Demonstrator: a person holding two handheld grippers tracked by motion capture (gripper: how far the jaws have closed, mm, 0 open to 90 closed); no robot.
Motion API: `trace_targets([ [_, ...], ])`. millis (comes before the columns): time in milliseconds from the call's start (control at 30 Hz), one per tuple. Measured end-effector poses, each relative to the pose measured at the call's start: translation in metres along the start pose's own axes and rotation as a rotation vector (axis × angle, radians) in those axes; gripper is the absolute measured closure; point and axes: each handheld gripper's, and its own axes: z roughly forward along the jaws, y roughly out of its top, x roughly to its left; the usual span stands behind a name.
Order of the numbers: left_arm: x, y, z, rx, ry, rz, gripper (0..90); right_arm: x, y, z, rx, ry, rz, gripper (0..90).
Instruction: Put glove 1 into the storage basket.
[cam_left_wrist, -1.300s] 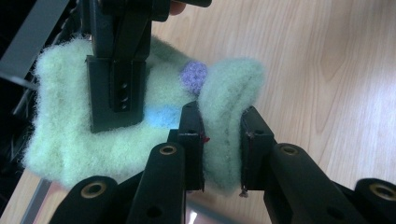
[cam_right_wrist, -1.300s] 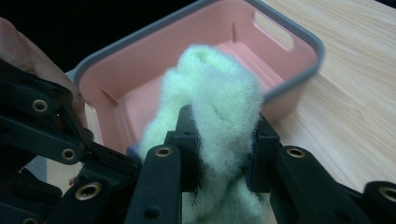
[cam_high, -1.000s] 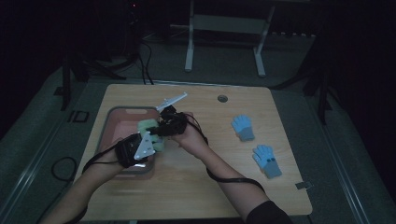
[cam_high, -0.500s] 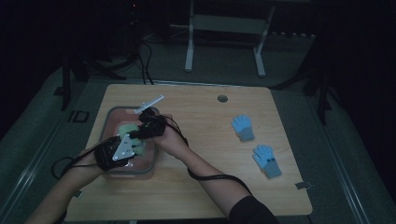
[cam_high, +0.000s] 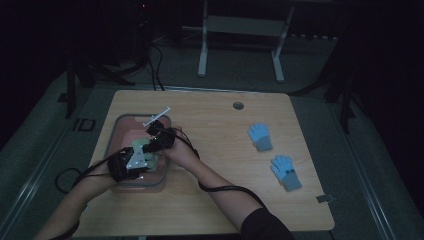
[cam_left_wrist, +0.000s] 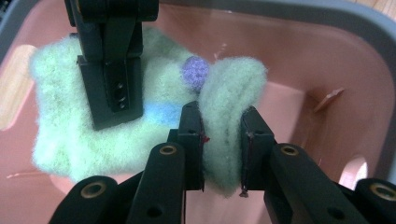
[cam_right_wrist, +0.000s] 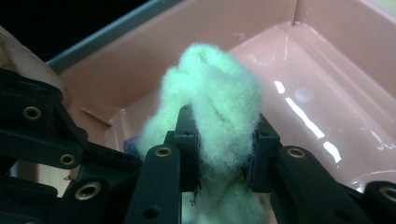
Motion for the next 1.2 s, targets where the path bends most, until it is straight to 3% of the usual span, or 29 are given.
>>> trace_targets([
  [200, 0.004, -0.001, 0.013, 0.034, -0.028, -0.011, 75.1, 0.002, 0.002, 0.008, 0.051, -0.045, -0.030, 70.0],
  [300, 0.004, 0.001, 0.017, 0.053, -0.026, 0.008, 74.9, 0.001, 0.004, 0.010, 0.078, -0.053, -0.016, 62.0],
  [433, 0.007, 0.004, 0.024, 0.095, -0.058, 0.019, 72.8, -0.006, 0.004, 0.008, 0.084, -0.071, 0.004, 49.8],
  [633, 0.006, 0.008, 0.029, 0.115, -0.069, 0.006, 58.3, -0.006, 0.004, 0.003, 0.073, -0.077, 0.003, 42.9],
  [833, 0.006, 0.009, 0.018, 0.095, 0.010, -0.029, 41.6, -0.006, 0.004, -0.007, 0.045, -0.068, 0.013, 36.5],
  [933, 0.009, 0.008, 0.009, 0.058, 0.026, -0.076, 32.7, -0.006, 0.005, -0.015, 0.025, -0.070, 0.014, 33.1],
  [1000, 0.011, 0.007, 0.006, 0.064, 0.046, -0.092, 26.9, -0.007, 0.006, -0.020, 0.014, -0.070, 0.019, 31.3],
  [1100, 0.014, 0.006, 0.004, 0.065, 0.032, -0.133, 16.9, -0.007, 0.005, -0.029, -0.003, -0.054, 0.015, 27.2],
  [1200, 0.015, 0.008, 0.003, 0.049, 0.021, -0.163, 14.6, -0.008, 0.002, -0.039, -0.018, -0.031, 0.011, 23.7],
])
